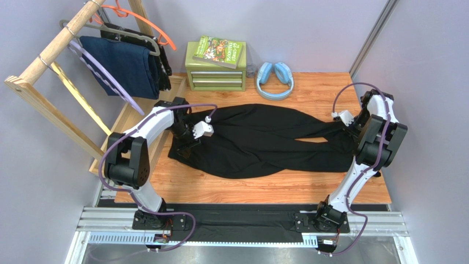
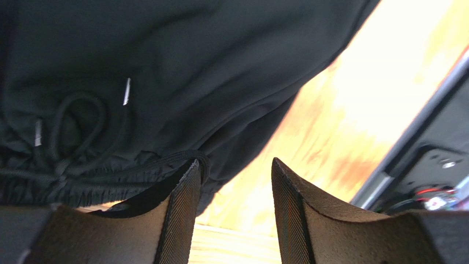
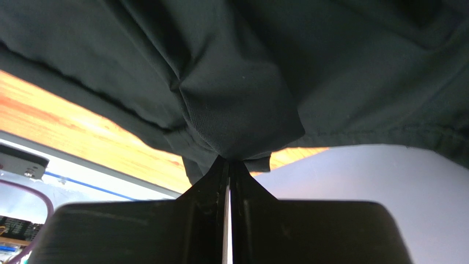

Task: Place the trousers on the hanger
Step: Fold the trousers

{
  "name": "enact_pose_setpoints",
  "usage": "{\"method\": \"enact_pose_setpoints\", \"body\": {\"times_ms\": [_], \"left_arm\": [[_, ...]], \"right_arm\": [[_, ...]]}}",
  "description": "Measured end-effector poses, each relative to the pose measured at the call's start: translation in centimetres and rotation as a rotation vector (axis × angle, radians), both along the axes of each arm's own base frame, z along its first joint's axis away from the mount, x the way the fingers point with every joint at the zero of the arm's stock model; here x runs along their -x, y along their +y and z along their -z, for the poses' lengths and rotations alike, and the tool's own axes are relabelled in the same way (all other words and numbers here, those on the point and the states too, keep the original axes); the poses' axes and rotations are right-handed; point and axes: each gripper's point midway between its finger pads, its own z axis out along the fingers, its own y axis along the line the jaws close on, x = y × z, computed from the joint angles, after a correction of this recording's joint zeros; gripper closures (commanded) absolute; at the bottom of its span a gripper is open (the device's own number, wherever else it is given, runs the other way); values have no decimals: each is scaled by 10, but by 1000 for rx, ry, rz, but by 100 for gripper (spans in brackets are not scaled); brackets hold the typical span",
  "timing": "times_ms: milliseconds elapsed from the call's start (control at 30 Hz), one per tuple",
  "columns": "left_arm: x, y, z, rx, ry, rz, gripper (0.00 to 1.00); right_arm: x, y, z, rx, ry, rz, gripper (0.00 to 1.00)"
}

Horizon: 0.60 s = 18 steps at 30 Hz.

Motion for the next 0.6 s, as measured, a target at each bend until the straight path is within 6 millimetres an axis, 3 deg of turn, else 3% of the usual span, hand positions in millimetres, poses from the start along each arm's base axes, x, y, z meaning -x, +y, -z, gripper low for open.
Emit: {"method": "enact_pose_setpoints", "body": {"times_ms": [67, 133, 200, 300, 467, 600], "left_arm": [[0, 5, 12, -35, 5, 24, 49], [0, 13, 25, -80, 9, 46, 65], [2, 21, 38, -129, 23, 66, 77], [8, 36, 55, -207, 44, 102, 85], [33, 62, 57, -293, 62, 162, 90], [39, 86, 49, -315, 87, 138, 87]], "right_arm": [[1, 2, 5, 1, 12, 7, 100], [6, 5, 10, 1, 33, 7, 100], [15, 8, 18, -2, 66, 2, 100], [37, 15, 31, -9, 133, -7, 100], [71, 23, 29, -10, 209, -45, 100], [64, 12, 16, 25, 176, -52, 100]]}}
